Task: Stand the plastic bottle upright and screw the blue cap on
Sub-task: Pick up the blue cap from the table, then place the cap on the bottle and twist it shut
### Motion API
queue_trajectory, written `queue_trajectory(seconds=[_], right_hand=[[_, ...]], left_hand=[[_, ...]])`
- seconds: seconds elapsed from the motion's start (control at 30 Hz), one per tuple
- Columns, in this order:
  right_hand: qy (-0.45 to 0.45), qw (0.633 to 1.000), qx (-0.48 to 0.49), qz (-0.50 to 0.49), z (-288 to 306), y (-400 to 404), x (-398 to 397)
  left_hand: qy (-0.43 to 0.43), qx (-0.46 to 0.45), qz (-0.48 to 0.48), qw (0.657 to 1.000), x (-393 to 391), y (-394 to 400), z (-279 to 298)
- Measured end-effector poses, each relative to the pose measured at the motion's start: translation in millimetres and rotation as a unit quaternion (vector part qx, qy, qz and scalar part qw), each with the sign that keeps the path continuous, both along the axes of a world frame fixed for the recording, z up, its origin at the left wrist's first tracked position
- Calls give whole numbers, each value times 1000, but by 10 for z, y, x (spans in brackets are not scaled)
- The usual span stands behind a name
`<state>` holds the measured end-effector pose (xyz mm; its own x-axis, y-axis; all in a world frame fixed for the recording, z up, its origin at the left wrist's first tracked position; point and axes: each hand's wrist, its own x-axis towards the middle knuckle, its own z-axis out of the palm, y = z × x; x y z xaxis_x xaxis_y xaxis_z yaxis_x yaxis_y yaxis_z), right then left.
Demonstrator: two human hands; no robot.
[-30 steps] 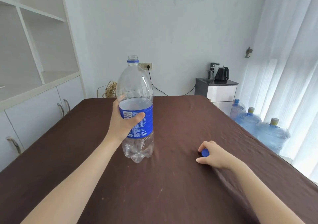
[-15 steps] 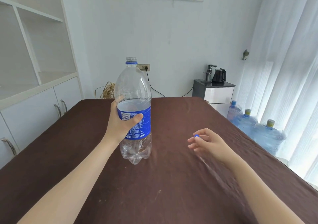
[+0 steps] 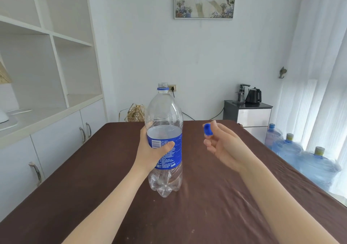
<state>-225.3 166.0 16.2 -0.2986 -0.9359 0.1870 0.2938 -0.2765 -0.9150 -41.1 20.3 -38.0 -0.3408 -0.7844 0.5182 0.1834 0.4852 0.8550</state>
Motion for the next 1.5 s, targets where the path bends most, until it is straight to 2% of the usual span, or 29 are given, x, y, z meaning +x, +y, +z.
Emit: queue_trajectory(seconds=[0.23, 0.3, 0.4, 0.47, 0.7, 1.03, 1.17, 1.33, 1.5], right_hand=[[61, 995, -80, -23, 748, -284, 183], [139, 984, -102, -53, 938, -369, 263], [291, 945, -117, -96, 1172, -491, 362], [361, 921, -111, -96, 1293, -569, 414], [453, 886, -73, -63, 1462, -707, 529], [490, 867, -58, -73, 1488, -751, 535], [483, 865, -71, -115, 1430, -771, 534], [446, 883, -78, -120, 1361, -783, 560], [431, 887, -91, -139, 1292, -789, 578]], left_hand=[[0, 16, -5, 1000, -4, -26, -28], [5, 27, -11, 1000, 6, -28, -35], [2, 33, -11, 999, 17, -10, -23], [1, 33, -12, 999, 15, -7, -19], [-7, 34, -15, 999, 6, -15, -21], [-11, 30, -13, 999, 1, -26, -26], [-15, 25, -10, 1000, -1, -38, -36], [-18, 31, -10, 999, -3, -52, -51], [-15, 32, -6, 999, -18, -61, -73]])
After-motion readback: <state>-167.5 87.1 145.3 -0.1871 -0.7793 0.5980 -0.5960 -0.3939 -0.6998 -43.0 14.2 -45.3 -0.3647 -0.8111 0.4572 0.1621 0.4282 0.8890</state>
